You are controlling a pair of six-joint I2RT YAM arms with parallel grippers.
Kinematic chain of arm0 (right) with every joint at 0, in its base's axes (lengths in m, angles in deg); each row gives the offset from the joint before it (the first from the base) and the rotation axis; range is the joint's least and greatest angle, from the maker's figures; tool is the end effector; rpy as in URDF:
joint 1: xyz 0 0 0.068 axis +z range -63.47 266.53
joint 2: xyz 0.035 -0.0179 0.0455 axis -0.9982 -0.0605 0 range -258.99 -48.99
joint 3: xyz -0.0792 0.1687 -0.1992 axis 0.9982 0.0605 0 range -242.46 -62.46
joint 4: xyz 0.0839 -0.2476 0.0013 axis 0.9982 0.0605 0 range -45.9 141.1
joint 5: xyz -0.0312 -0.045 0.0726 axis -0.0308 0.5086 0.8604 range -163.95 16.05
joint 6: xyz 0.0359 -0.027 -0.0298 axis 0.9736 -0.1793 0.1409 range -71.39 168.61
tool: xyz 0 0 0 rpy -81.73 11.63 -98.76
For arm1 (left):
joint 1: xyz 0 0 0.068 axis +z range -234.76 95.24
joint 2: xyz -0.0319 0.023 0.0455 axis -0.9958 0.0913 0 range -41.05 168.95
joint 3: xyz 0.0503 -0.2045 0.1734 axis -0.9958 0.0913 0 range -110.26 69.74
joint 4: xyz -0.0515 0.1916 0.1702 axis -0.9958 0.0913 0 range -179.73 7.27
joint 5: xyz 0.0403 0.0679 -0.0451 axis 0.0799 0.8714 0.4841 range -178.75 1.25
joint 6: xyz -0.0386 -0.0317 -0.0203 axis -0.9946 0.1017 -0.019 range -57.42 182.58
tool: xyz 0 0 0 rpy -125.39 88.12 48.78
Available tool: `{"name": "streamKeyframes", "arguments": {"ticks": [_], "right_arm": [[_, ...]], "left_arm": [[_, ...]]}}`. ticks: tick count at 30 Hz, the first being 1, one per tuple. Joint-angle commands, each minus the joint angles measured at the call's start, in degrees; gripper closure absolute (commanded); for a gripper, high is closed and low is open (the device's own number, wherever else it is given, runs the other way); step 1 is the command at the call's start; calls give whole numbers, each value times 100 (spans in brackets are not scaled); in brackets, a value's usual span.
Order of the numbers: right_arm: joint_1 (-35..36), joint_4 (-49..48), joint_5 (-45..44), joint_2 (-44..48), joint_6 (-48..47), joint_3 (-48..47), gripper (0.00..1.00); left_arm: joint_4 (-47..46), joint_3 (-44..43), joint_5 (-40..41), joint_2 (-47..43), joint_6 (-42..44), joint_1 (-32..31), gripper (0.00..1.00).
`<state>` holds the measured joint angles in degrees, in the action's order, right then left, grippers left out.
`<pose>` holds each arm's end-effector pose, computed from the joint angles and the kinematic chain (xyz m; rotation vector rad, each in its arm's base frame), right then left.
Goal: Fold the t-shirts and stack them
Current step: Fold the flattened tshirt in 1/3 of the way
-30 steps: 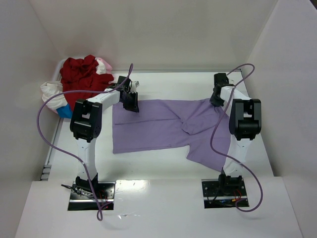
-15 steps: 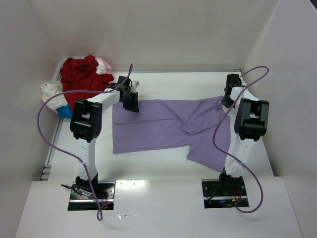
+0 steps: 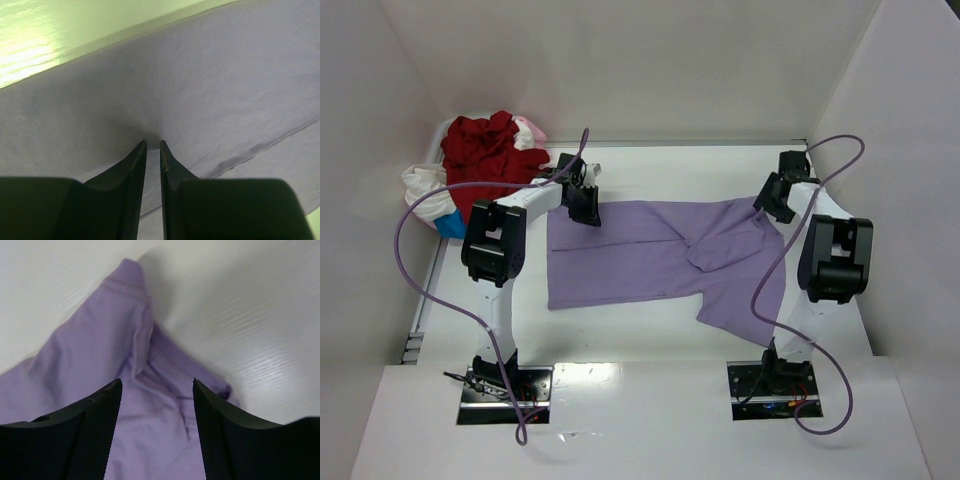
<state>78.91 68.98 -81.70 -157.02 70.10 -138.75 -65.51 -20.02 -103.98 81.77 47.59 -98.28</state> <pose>0.3976 -0.0582 0.1954 0.6901 2.4519 -0.0790 0.4447 -0.1166 0.1609 0.0689 2.6051 -0.5255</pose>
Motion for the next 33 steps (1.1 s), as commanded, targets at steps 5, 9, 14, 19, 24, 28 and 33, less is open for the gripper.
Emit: {"name": "streamKeyframes", "arguments": {"ticks": [5, 9, 14, 19, 24, 28, 33], "right_arm": [[41, -616, 677, 616, 100, 483, 35], [41, -616, 740, 205, 100, 484, 39], [41, -669, 740, -86, 39, 484, 42], [41, -722, 740, -148, 39, 484, 44], [41, -722, 792, -359, -23, 422, 58], [41, -608, 608, -482, -75, 308, 85], [41, -432, -5, -334, -75, 308, 98]], "left_arm": [[196, 28, 55, 330, 136, -54, 75], [196, 28, 55, 330, 136, -54, 75], [196, 28, 55, 383, 136, -54, 75], [196, 28, 55, 383, 136, -54, 75], [196, 28, 55, 435, 136, -54, 75], [196, 28, 55, 435, 136, -54, 75], [196, 28, 55, 435, 136, -54, 75]]}}
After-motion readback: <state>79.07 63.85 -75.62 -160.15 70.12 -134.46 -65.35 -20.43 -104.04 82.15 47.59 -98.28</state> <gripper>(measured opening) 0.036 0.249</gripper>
